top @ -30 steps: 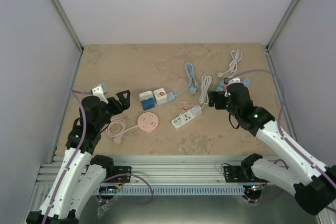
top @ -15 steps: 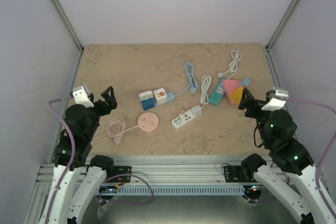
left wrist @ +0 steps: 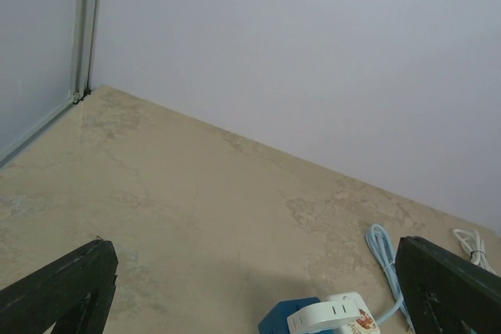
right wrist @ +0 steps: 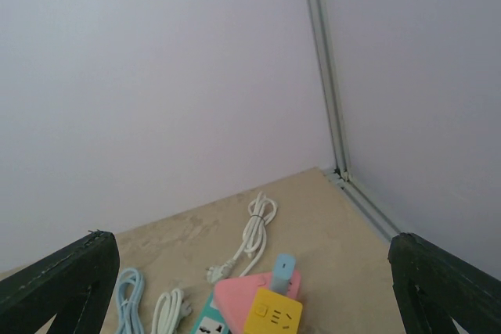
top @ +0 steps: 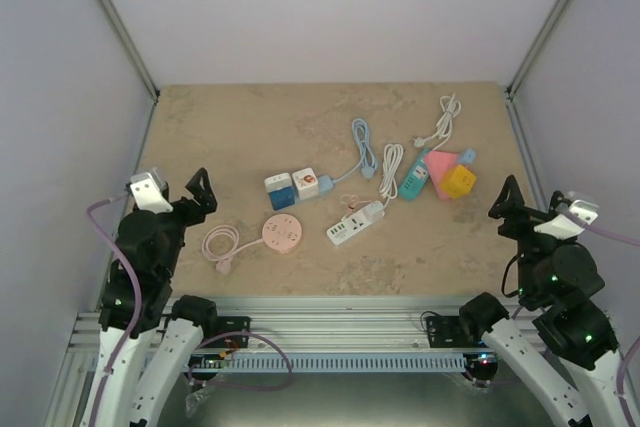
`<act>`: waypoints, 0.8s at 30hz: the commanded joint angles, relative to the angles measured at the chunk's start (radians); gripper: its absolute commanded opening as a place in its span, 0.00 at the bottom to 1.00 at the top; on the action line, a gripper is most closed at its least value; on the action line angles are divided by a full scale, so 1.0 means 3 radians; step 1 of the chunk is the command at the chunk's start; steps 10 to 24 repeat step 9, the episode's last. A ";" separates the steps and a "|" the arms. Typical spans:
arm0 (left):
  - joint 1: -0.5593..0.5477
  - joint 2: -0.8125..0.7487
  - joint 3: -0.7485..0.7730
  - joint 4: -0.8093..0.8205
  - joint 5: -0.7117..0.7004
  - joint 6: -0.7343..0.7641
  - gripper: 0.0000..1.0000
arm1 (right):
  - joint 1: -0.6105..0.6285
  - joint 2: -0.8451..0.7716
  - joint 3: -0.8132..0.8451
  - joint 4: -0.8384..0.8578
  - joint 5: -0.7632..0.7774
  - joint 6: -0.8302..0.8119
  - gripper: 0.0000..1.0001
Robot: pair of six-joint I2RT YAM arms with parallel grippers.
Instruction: Insert the plug
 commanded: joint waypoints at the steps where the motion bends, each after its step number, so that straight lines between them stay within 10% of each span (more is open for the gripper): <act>1: 0.0012 -0.0054 -0.0037 0.0069 0.0027 0.0056 0.99 | -0.0018 -0.0046 -0.0041 0.0026 0.0132 -0.0023 0.95; 24: 0.0012 -0.0113 -0.0051 0.0082 0.0023 0.0051 0.99 | -0.0018 -0.0037 -0.0069 0.0060 0.0068 -0.0009 0.95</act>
